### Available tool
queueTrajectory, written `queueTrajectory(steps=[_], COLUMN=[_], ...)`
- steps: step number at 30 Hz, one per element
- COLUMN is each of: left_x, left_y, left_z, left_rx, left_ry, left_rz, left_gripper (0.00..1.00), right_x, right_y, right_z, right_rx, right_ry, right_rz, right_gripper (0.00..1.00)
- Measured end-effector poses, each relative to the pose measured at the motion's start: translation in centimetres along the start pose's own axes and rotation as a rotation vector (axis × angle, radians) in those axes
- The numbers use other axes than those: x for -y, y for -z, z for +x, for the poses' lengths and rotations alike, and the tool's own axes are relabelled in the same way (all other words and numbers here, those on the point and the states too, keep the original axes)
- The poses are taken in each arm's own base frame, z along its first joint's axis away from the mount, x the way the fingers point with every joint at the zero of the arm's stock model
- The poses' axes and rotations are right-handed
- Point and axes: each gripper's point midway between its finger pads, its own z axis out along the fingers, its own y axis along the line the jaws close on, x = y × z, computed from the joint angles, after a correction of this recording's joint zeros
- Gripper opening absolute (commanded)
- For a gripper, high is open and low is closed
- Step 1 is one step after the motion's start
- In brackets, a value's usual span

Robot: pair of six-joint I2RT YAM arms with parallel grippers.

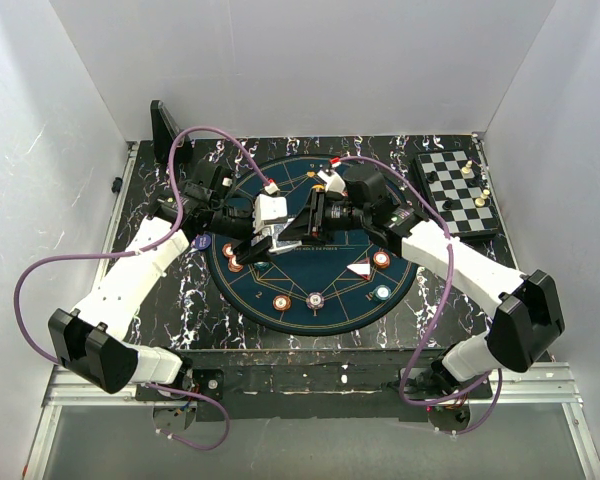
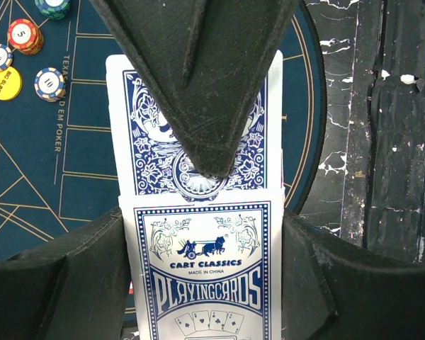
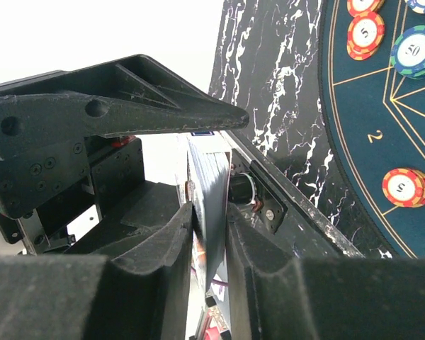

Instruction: Distribute texas hold em gaming equipment

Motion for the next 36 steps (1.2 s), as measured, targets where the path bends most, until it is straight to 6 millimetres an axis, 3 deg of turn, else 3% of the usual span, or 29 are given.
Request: queueTrajectory(steps=[6,13,20,29,36], left_x=[0.1,0.2,0.3,0.2,0.2], left_y=[0.1,0.2,0.2,0.2,0.3], left_z=[0.4,0.7,0.8,0.9,0.8], left_rx=[-0.017,-0.029,-0.036,-0.039,-0.038], left_ry=[0.013,0.021,0.026,0.026,0.025], left_rz=[-0.002,-0.001,0.0,-0.002,-0.003], left_gripper=[0.5,0.49,0.48,0.47,0.46], right_x=[1.5,2.5,3.0,3.1,3.3], right_y=[0.5,0.6,0.7,1.7,2.6], right_z=[-0.2,-0.1,0.0,-0.4,-0.8], right_rx=[0.012,0.012,0.009,0.031,0.062], right_ry=[0.007,0.006,0.002,-0.003,-0.004], right_rz=[0.06,0.101,0.122,0.132,0.138], right_gripper=[0.55,0.62,0.58,0.39,0.38])
